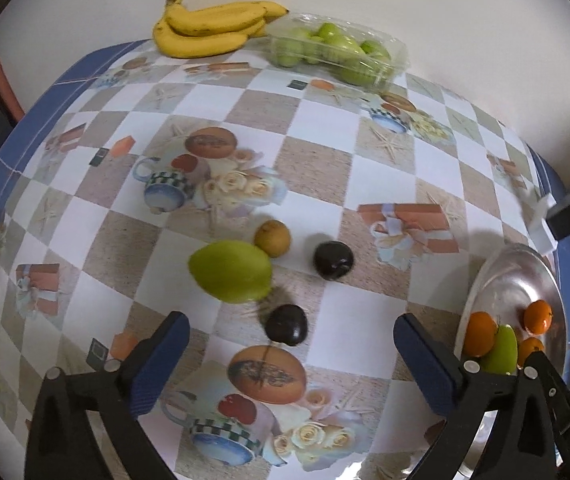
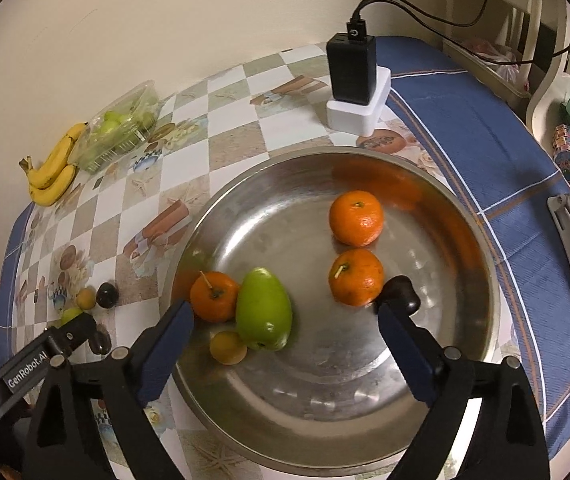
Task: Organize fruits
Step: 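Move both open tools back from the tray to the fruit pile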
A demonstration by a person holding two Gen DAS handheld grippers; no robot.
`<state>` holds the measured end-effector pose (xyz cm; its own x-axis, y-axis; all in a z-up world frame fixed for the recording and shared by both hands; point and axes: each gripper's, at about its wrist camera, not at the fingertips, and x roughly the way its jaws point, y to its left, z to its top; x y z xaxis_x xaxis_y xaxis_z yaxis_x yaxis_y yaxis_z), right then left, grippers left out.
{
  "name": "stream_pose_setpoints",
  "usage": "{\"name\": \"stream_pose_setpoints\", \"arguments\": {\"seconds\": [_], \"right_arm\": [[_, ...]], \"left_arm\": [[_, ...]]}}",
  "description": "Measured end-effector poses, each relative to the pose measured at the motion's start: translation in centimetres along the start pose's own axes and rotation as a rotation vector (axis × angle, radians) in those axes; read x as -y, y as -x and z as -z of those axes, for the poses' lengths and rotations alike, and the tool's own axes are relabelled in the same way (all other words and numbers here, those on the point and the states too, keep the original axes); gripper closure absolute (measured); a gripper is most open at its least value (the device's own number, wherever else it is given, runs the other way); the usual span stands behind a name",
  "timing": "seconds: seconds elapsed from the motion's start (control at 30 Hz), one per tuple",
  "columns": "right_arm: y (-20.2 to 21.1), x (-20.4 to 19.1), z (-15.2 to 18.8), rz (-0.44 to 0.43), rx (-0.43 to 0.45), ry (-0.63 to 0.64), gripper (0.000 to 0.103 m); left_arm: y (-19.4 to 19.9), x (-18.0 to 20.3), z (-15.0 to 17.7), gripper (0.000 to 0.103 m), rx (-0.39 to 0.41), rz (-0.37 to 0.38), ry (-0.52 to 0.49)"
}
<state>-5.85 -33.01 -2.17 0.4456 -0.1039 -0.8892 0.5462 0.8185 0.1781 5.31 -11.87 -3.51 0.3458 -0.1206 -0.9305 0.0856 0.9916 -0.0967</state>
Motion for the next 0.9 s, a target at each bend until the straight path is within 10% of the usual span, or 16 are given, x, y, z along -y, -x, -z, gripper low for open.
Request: {"name": "stream_pose_setpoints", "arguments": {"seconds": [0.9], "right_arm": [[1.3,-7.1,-0.4,-0.179,0.073,0.095,0.0]], "left_arm": [[0.8,-9.4,-3.0,0.0,0.092,0.016,0.181]]}}
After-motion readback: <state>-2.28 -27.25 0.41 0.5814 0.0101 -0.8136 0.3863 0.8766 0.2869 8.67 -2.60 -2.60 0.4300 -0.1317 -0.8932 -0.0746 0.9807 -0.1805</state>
